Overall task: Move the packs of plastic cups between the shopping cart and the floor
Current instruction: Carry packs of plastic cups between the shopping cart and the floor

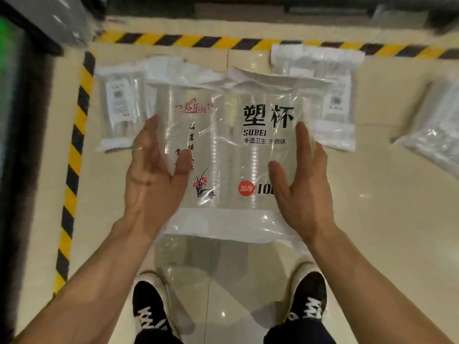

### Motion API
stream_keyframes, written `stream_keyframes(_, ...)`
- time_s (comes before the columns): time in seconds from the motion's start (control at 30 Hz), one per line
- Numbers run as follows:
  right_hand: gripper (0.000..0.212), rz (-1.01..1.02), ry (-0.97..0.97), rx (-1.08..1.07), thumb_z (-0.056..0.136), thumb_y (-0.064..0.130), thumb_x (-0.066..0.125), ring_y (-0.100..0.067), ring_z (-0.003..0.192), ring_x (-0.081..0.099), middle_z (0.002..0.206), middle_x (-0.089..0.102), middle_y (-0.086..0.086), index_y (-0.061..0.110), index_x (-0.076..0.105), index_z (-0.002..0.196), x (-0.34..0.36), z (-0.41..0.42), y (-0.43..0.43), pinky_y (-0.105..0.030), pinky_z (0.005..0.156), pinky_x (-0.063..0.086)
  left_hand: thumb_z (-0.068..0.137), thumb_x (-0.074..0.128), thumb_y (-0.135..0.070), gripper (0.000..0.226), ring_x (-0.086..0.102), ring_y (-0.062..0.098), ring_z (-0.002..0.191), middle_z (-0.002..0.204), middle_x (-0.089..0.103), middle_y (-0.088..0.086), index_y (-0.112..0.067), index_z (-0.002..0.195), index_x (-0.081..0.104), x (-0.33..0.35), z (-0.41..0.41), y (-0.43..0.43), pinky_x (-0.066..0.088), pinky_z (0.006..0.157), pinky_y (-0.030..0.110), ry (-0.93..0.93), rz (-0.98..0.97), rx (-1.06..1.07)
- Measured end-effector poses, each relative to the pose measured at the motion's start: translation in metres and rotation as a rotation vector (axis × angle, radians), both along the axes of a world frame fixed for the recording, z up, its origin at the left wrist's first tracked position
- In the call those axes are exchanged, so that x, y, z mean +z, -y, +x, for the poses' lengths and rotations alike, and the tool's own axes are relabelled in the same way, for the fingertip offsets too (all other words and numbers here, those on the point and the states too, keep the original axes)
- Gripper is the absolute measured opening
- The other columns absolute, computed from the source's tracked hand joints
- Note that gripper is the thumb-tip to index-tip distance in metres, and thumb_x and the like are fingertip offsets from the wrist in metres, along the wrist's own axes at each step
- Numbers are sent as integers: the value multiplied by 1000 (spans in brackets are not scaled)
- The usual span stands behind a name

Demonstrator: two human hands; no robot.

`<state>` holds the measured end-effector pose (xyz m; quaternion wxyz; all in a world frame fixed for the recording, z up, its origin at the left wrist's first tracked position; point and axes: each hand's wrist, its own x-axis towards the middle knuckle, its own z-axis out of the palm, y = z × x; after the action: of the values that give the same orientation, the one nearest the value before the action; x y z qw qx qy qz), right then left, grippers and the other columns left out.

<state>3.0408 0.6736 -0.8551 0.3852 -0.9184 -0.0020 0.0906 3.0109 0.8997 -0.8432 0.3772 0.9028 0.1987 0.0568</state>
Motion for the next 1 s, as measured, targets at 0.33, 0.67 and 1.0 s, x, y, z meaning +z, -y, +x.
stream_keyframes(0.33,64,-12,343,10,101,36,44,-13,146,11,162,11,-10,23,14,156,338,109,12,6,97,0,90,44,-53,74,28,17,144,159,26,-1,-31,155,17,331,101,-5,25,114,33,189,152,-48)
stream_keyframes(0.67,61,91,685,38,99,23,39,-13,141,15,162,13,-11,22,16,156,662,118,12,11,90,1,99,43,-49,68,22,22,147,163,11,7,-42,155,4,655,93,3,33,107,44,469,255,-29)
stream_keyframes(1.0,59,152,913,85,102,39,39,-8,142,9,163,8,-2,37,11,155,885,53,28,-16,96,15,91,41,-57,69,24,23,145,162,16,6,-47,152,10,871,25,23,33,106,48,688,290,73)
